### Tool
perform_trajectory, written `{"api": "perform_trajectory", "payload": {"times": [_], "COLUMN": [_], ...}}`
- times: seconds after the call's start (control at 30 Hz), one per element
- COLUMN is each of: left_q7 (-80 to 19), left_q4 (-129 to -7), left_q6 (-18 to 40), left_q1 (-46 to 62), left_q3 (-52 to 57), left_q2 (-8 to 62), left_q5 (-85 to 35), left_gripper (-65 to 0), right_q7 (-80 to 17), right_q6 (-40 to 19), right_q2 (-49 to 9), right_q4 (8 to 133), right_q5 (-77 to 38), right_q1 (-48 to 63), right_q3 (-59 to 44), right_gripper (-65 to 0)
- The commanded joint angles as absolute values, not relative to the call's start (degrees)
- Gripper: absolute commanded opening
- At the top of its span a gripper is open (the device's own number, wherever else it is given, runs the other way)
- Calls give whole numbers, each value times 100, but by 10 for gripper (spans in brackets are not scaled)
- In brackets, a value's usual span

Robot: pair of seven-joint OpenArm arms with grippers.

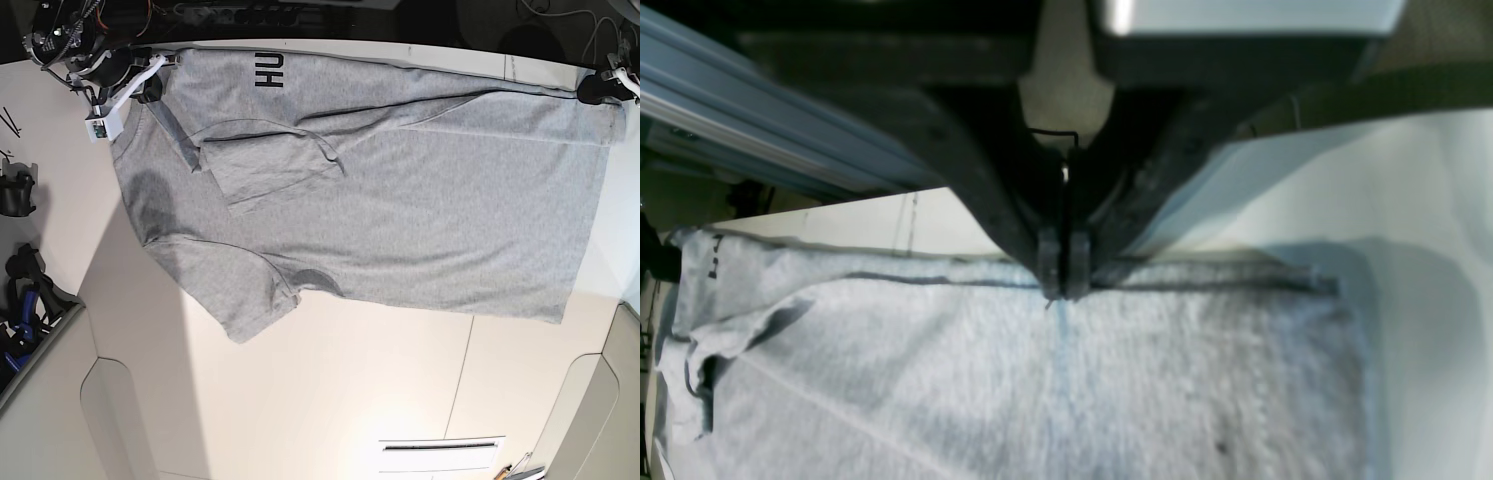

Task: Fold the T-shirt properly
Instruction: 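Hold the shirt edge with both grippers and smooth it along the table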

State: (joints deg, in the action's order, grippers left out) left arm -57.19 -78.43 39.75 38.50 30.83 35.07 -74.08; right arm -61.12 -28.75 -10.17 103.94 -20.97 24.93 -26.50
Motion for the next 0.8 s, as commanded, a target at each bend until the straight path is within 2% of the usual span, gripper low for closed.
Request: {"api": "perform_trajectory", "payload": {"times": [0.0,0.5,0.77], "left_q7": [-5813,-6149,-6254], "left_q4": [-7891,-7968,-9107], "left_q6": [4000,4000,4000], "left_q1": [3924,3924,3920], "left_q3": [3120,3194,4445], "left_q2": [3588,3588,3590], "left_q5": [-7452,-7977,-8121], "left_gripper": [-650,-650,-650], "right_q7": [-6300,-6278,-6276], "right_q6": [-2871,-2869,-2869], "right_q2": [-1066,-1066,-1066], "right_q4": [10416,10416,10416], "right_q5": [-1953,-1955,-1955], "right_q1": [2541,2541,2539], "right_q3": [-2663,-2663,-2663], "right_gripper": [-650,-650,-650]}}
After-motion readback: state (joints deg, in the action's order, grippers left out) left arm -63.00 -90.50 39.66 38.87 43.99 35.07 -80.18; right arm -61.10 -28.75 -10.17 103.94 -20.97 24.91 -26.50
